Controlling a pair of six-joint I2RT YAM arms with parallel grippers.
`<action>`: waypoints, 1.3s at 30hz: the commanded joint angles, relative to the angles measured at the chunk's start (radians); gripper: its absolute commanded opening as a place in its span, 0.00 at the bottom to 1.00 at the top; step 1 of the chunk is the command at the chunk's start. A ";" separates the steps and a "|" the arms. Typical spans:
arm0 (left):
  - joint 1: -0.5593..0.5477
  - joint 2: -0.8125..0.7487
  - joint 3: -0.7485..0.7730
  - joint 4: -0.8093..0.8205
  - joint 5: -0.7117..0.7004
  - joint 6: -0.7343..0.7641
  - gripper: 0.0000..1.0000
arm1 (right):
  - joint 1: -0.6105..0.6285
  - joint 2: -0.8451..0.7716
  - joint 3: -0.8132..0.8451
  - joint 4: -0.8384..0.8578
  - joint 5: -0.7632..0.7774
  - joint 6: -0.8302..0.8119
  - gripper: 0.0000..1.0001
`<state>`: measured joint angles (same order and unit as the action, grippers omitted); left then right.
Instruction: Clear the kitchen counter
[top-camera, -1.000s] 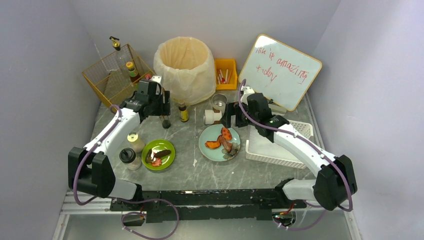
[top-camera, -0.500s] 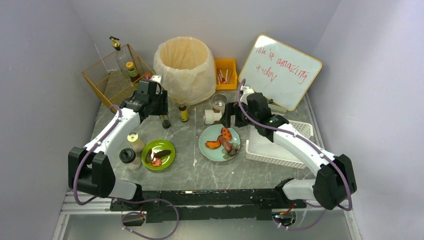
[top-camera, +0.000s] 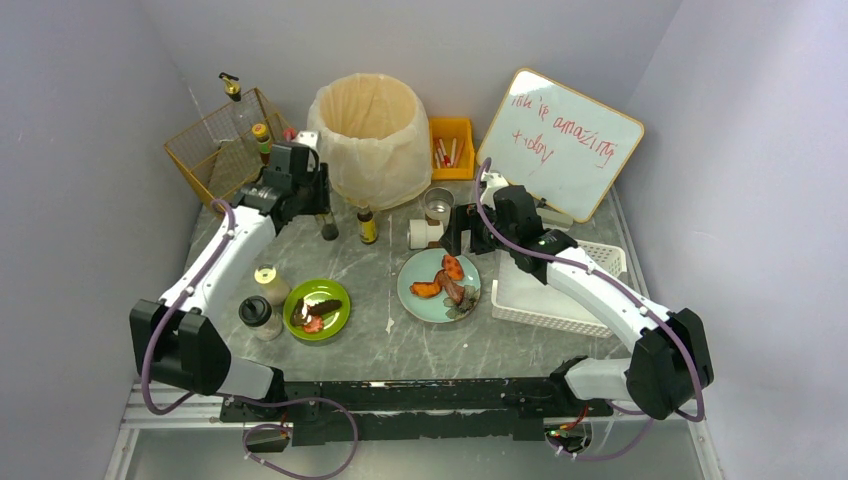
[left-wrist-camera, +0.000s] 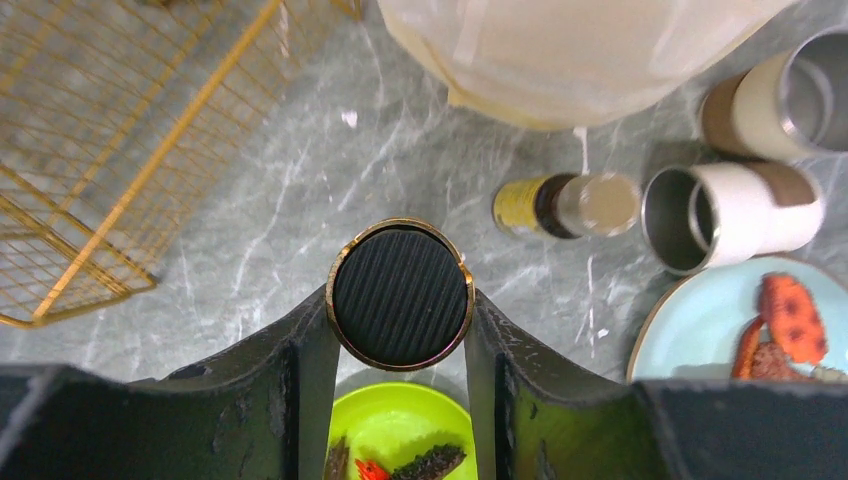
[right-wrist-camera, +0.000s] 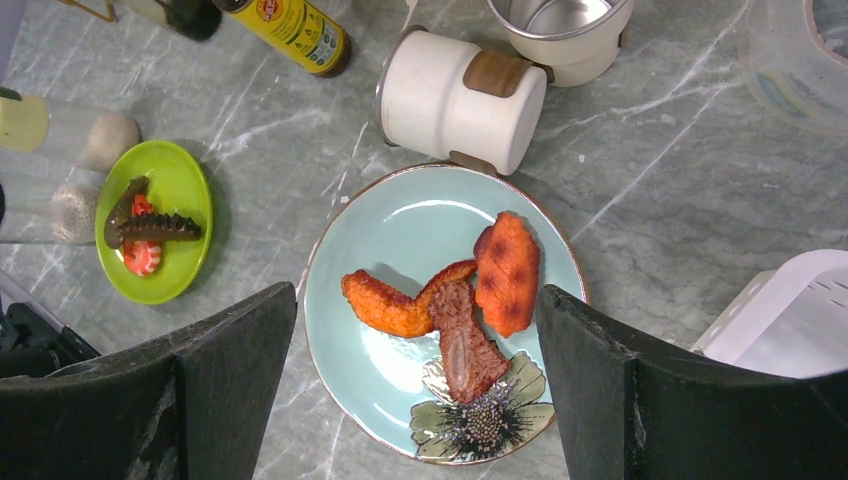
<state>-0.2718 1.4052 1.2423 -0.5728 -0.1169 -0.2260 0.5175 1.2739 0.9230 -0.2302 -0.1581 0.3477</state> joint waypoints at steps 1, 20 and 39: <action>0.001 -0.048 0.160 0.003 -0.061 0.008 0.05 | -0.004 -0.015 0.027 0.039 0.018 -0.004 0.93; 0.341 0.023 0.459 -0.062 0.019 0.020 0.05 | -0.004 -0.031 0.024 0.033 0.017 -0.022 0.93; 0.466 0.205 0.618 0.013 0.073 0.015 0.05 | -0.004 -0.048 0.023 0.028 0.025 -0.018 0.93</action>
<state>0.1818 1.6100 1.7866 -0.6479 -0.0624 -0.2226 0.5175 1.2549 0.9230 -0.2314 -0.1471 0.3393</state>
